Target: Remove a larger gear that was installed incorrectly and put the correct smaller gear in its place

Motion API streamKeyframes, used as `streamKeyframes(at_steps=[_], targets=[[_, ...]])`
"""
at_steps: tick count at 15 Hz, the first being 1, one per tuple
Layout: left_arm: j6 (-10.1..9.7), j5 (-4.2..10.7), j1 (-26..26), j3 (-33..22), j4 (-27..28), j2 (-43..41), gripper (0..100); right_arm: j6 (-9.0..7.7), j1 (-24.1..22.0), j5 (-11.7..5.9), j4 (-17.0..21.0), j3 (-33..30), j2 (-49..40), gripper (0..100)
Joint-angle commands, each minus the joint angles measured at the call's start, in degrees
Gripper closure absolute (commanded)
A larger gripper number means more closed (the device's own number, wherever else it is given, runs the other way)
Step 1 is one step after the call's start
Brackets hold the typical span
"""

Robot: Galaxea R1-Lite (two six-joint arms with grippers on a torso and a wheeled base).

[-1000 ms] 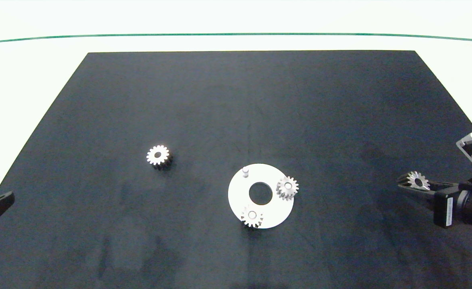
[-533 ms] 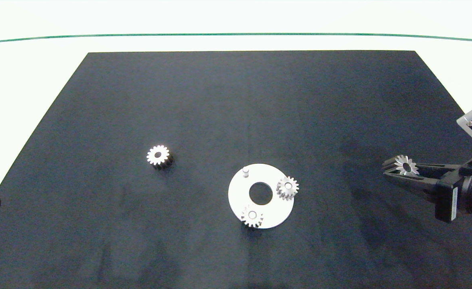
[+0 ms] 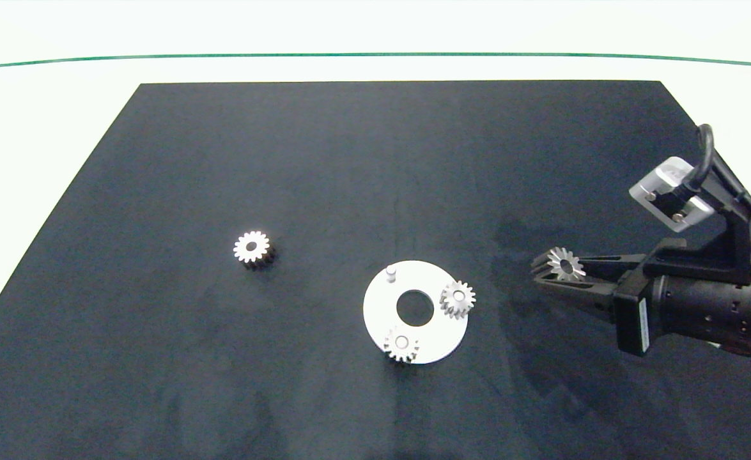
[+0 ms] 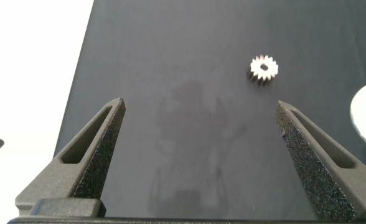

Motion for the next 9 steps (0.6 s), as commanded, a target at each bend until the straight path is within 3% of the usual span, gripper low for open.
streamKeyframes(at_steps=[1, 3, 5, 9], targets=[[-0.02, 0.08, -0.02, -0.33, 0.08, -2.40, 0, -0.14, 3.34, -0.49, 0.03, -4.49, 7.00, 78], [-0.02, 0.08, -0.02, -0.68, 0.08, -3.10, 0, -0.49, 4.49, -0.58, 0.21, -7.13, 9.55, 78], [-0.11, 0.08, -0.11, -1.65, 0.08, -3.81, 0, -2.60, 5.36, -1.45, 0.39, -10.99, 13.77, 78], [-0.11, 0.08, -0.20, -2.09, 0.17, -5.30, 0, -2.69, 8.18, -1.89, 0.12, -17.06, 20.71, 78]])
